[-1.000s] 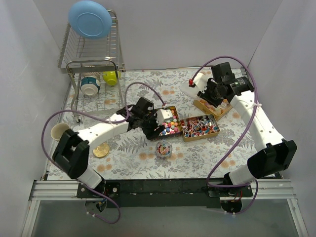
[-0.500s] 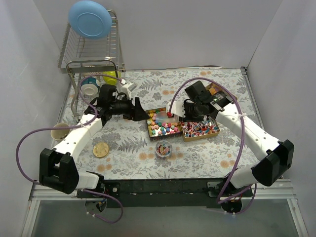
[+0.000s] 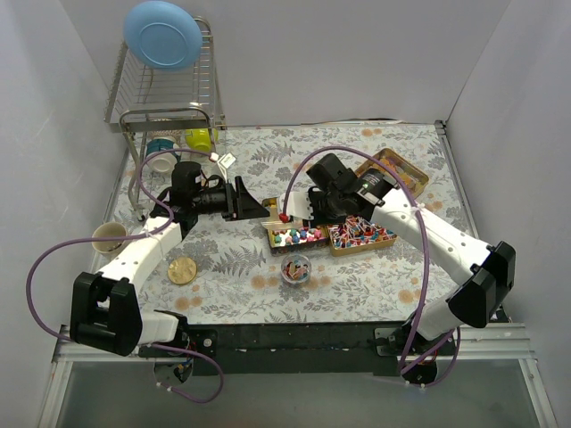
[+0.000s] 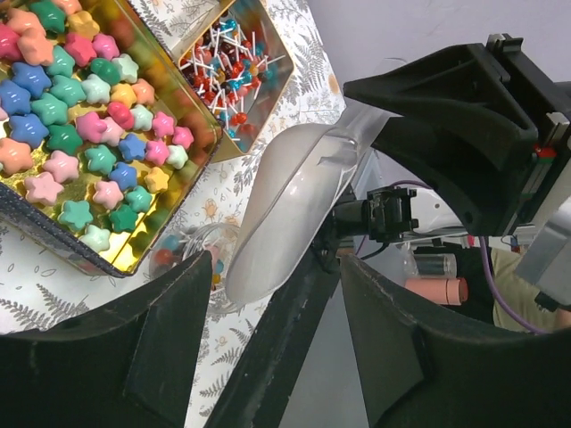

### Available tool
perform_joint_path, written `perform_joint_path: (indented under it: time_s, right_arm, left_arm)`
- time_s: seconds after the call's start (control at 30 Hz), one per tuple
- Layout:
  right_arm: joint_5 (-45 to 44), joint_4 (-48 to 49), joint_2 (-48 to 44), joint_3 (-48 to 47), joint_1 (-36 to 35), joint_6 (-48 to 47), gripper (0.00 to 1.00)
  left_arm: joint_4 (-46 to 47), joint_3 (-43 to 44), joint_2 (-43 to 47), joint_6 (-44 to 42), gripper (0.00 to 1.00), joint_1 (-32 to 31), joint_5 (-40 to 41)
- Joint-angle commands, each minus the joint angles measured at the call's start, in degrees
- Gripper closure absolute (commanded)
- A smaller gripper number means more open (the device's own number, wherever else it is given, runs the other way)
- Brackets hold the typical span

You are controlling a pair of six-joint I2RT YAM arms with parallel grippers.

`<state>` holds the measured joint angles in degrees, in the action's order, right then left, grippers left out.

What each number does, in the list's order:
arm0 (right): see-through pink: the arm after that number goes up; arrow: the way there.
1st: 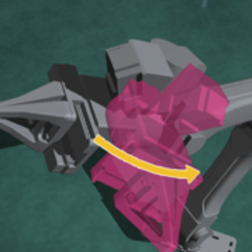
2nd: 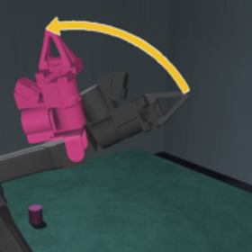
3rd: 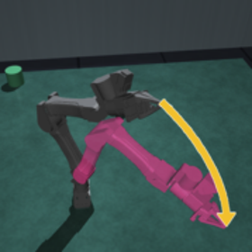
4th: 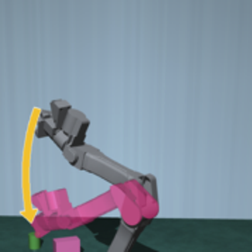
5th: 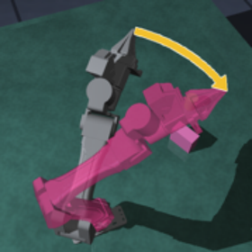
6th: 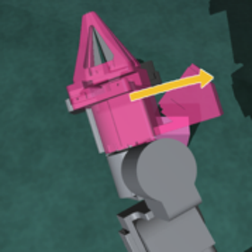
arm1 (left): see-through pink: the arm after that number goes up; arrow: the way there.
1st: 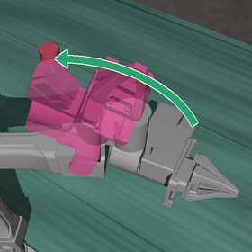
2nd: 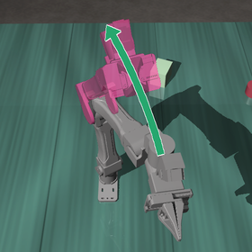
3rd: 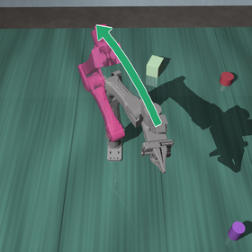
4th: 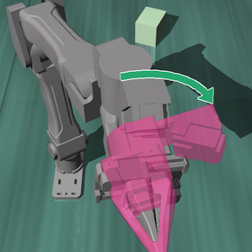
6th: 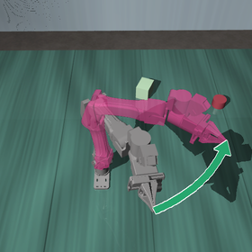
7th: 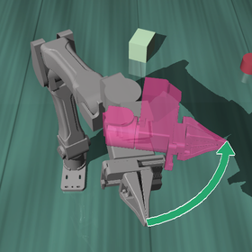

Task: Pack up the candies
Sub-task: Adjust the spatula.

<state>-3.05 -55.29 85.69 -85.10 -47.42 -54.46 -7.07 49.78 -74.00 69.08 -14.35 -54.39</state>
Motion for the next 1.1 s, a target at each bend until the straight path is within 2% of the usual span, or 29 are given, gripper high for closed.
perform_joint_path:
  time_s: [0.0, 0.17, 0.23, 0.37, 0.4, 0.5, 0.63, 0.67, 0.7, 0.73, 0.83, 0.97, 1.07]
  right_arm:
    - [-0.6, 2.6, 1.1, -4.4, -1.6, 2.1, 0.99]
    - [-0.9, 3.4, 2.0, -6.4, -1.8, 3.2, 0.99]
    - [-0.5, 3.6, 1.9, -6.7, -1.8, 3.2, 0.99]
    - [0.8, 3.8, 1.8, -6.7, -2.1, 4.1, 0.99]
    - [0.9, 4.0, 1.9, -6.6, -2.2, 4.3, 0.99]
    - [1.5, 4.1, 1.9, -6.6, -2.2, 5.1, 0.99]
    - [2.6, 2.7, 1.7, -6.7, -2.2, 7.3, 0.99]
    - [5.6, 2.3, 1.3, -6.4, -2.1, 7.5, 0.99]
    - [6.6, 2.0, 1.0, -6.1, -1.9, 8.7, 0.92]
    - [8.4, 1.6, 0.2, -6.2, -1.5, 9.1, 0.55]
    - [17.1, -0.2, -1.5, -7.2, 1.4, 11.2, 0.19]
    - [34.3, -1.1, -2.9, -9.1, 9.9, 12.0, 0.14]
    - [39.9, -0.9, -2.8, -9.6, 12.9, 13.1, 0.13]
  left_arm:
    - [2.7, -0.5, 1.0, 2.2, 0.43, 0.5, -2.2]
    - [2.8, -0.8, 0.8, 2.3, 0.45, 0.5, -2.3]
    - [2.7, -0.8, 0.8, 2.2, 0.49, 0.9, -2.3]
    - [3.5, -1.0, 0.3, 2.3, 0.72, 2.0, -3.4]
    - [4.2, -1.3, 0.2, 2.5, 0.83, 2.4, -4.1]
    - [6.3, -2.0, 0.1, 3.8, 1.0, 3.6, -6.3]
    - [10.6, -4.1, 0.4, 6.2, 1.0, 4.8, -10.3]
    - [11.1, -4.5, 0.5, 6.5, 1.0, 5.1, -11.1]
    - [11.9, -5.6, 1.0, 6.8, 1.0, 5.2, -11.4]
    - [12.4, -6.2, 1.3, 7.2, 1.0, 5.2, -12.5]
    - [13.0, -8.2, 1.9, 7.2, 1.0, 5.3, -13.9]
    - [14.3, -10.3, 2.5, 7.3, 1.0, 5.7, -16.4]
    - [15.8, -11.7, 2.6, 8.7, 1.0, 6.2, -17.6]
